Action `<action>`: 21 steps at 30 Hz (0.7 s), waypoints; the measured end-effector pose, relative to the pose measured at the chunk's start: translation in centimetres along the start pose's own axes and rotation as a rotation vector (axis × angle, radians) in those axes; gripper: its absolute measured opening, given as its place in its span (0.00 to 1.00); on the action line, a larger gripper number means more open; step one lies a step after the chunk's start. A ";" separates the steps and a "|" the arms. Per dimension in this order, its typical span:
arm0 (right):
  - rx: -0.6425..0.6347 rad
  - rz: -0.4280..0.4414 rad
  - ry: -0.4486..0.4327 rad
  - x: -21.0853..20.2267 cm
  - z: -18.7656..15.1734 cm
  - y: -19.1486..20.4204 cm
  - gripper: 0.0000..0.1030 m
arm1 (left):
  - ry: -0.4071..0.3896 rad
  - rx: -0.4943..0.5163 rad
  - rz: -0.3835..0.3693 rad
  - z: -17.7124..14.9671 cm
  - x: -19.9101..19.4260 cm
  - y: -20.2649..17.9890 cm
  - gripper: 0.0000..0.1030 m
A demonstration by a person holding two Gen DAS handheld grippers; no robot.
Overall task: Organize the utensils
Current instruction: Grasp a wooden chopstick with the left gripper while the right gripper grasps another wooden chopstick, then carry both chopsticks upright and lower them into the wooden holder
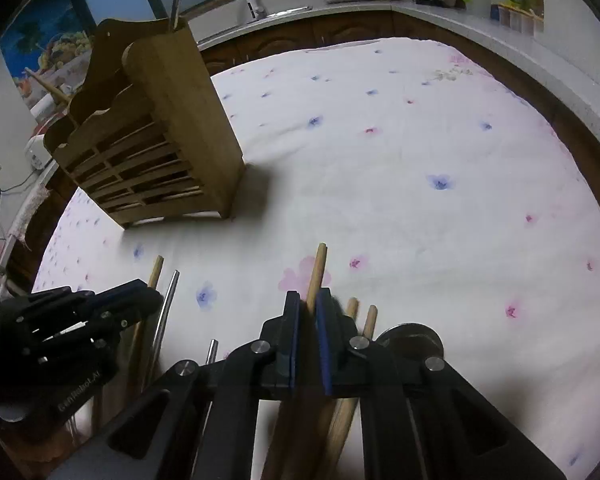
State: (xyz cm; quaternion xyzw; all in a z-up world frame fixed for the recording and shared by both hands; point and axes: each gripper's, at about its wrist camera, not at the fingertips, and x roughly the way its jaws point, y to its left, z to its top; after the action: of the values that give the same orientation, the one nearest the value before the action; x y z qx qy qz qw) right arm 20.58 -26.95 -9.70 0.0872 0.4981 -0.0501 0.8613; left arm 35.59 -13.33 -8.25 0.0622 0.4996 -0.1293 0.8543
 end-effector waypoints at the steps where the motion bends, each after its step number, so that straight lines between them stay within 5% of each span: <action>1: 0.016 0.016 0.002 -0.1 0.0 -0.1 0.07 | 0.004 -0.017 -0.012 0.0 0.0 0.2 0.05; 21: -0.034 0.164 -0.215 -12.3 -1.4 3.4 0.06 | -0.248 -0.179 -0.200 -5.0 -14.0 4.6 0.03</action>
State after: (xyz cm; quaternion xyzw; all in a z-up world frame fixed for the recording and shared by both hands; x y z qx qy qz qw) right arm 13.86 -23.32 0.59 0.1069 0.3950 0.0198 0.9122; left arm 26.18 -5.57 1.38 -0.0805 0.4038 -0.1754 0.8943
